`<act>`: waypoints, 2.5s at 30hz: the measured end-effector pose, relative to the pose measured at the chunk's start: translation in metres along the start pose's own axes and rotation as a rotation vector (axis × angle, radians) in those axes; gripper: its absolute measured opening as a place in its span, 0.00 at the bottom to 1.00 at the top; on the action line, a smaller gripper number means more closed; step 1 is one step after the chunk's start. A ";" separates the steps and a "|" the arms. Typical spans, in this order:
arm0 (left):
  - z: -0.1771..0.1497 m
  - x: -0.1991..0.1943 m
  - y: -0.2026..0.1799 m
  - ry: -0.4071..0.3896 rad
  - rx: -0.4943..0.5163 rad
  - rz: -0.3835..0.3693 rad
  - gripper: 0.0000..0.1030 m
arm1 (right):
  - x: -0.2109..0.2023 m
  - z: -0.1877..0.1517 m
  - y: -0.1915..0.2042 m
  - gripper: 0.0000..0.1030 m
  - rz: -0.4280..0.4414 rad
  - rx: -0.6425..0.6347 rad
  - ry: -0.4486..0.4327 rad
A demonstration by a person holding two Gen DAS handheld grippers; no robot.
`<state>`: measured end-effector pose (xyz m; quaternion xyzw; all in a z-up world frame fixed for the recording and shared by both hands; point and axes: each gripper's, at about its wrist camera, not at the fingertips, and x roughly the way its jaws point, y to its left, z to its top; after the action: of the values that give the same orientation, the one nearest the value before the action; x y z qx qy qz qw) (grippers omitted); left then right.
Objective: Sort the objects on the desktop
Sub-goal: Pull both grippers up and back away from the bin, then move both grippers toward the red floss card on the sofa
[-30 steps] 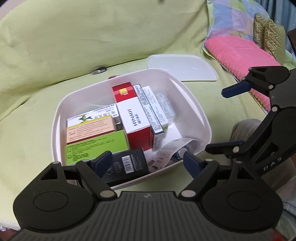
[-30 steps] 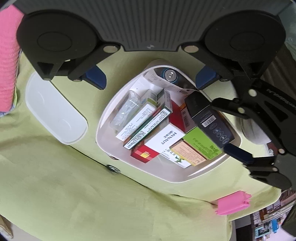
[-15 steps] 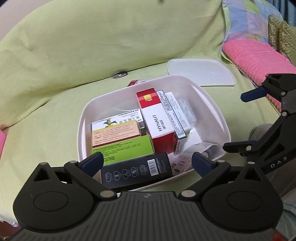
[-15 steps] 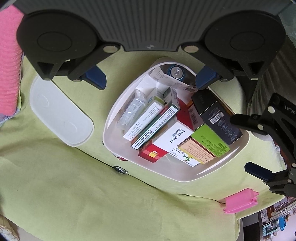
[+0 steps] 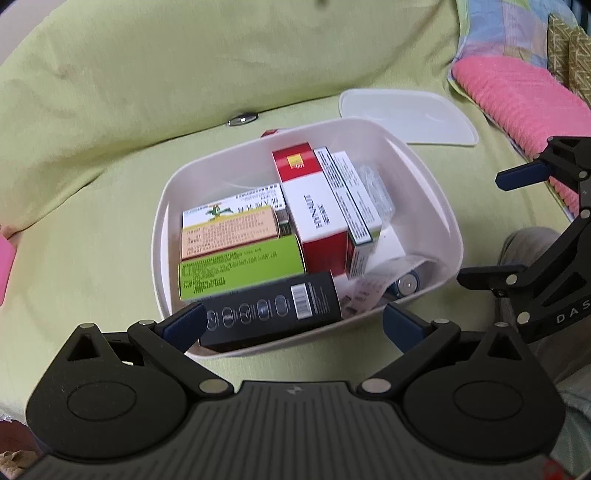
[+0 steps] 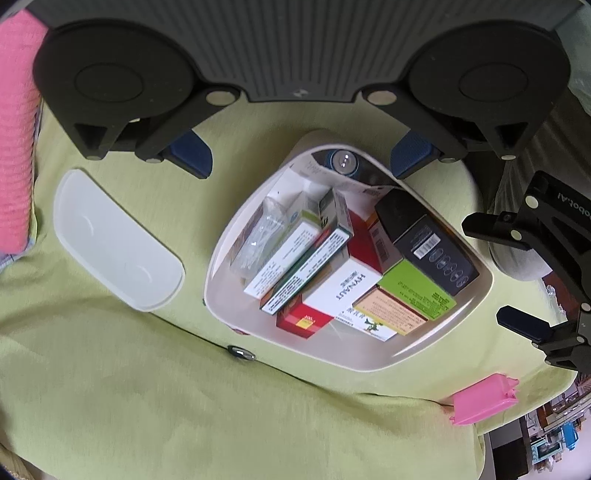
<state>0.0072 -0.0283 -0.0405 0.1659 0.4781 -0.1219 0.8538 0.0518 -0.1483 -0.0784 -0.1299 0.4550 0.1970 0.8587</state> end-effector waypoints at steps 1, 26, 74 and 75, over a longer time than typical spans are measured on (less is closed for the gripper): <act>0.000 0.000 0.000 0.004 0.001 0.001 0.99 | 0.000 -0.001 0.000 0.99 0.000 0.000 0.001; 0.041 0.004 0.036 -0.139 0.099 -0.019 0.99 | 0.017 0.027 -0.051 0.99 -0.022 -0.008 -0.027; 0.209 0.293 0.065 -0.019 1.239 -0.187 0.69 | 0.282 0.158 -0.136 0.67 0.191 -0.558 0.109; 0.208 0.294 0.065 -0.024 1.241 -0.187 0.69 | 0.281 0.156 -0.136 0.64 0.187 -0.555 0.092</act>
<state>0.3433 -0.0670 -0.1798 0.5867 0.3214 -0.4527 0.5896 0.3703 -0.1447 -0.2204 -0.3261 0.4321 0.3863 0.7468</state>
